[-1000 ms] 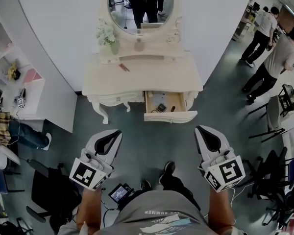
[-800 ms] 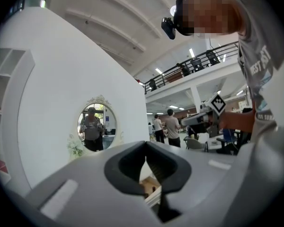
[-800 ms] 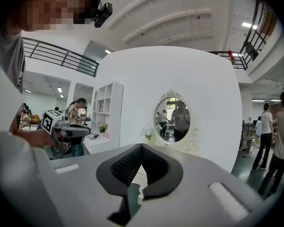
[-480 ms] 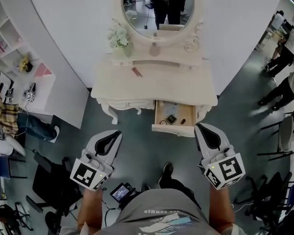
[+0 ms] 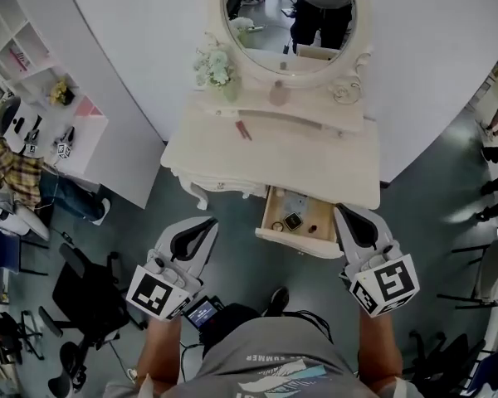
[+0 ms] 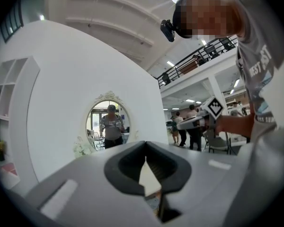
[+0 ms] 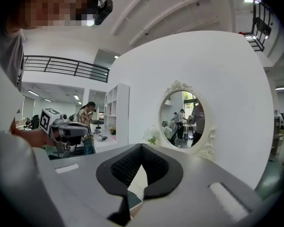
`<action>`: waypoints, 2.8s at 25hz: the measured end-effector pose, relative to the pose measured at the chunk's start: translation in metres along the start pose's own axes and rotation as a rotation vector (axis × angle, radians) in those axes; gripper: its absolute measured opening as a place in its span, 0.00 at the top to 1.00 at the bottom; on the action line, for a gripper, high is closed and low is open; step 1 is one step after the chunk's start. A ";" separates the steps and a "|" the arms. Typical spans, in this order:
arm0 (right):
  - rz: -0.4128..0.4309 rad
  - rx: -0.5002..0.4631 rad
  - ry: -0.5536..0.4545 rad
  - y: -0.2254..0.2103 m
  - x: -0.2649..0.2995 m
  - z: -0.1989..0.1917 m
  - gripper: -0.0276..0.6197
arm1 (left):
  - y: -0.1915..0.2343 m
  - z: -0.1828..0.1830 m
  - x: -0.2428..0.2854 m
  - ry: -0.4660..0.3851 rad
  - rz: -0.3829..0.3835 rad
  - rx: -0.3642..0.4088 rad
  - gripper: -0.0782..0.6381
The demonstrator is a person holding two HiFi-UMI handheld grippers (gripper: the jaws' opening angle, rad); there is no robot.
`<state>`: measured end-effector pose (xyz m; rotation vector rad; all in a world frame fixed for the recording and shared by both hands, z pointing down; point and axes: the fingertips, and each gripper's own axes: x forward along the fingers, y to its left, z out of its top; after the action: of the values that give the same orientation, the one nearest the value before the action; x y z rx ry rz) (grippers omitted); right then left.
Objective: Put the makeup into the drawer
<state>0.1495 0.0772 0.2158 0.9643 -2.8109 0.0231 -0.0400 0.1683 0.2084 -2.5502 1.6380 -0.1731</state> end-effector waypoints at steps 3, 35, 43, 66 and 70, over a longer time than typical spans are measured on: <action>0.022 0.002 -0.003 -0.013 0.013 -0.003 0.95 | 0.001 -0.010 0.014 0.022 0.010 -0.006 0.89; -0.073 -0.001 0.146 -0.037 0.254 -0.016 0.95 | 0.227 -0.079 0.121 -0.018 -0.104 -0.093 0.89; 0.019 0.014 0.217 -0.045 0.332 -0.056 0.95 | 0.261 -0.110 0.112 0.037 -0.013 -0.129 0.89; 0.220 0.034 0.670 -0.071 0.569 -0.335 0.82 | 0.287 -0.248 0.103 0.185 0.212 -0.312 0.89; 0.246 0.040 0.725 -0.066 0.582 -0.361 0.79 | 0.287 -0.263 0.106 0.193 0.224 -0.336 0.89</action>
<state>-0.2064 -0.3039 0.6648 0.4683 -2.2281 0.3784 -0.2945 -0.0541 0.4292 -2.6198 2.1774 -0.1387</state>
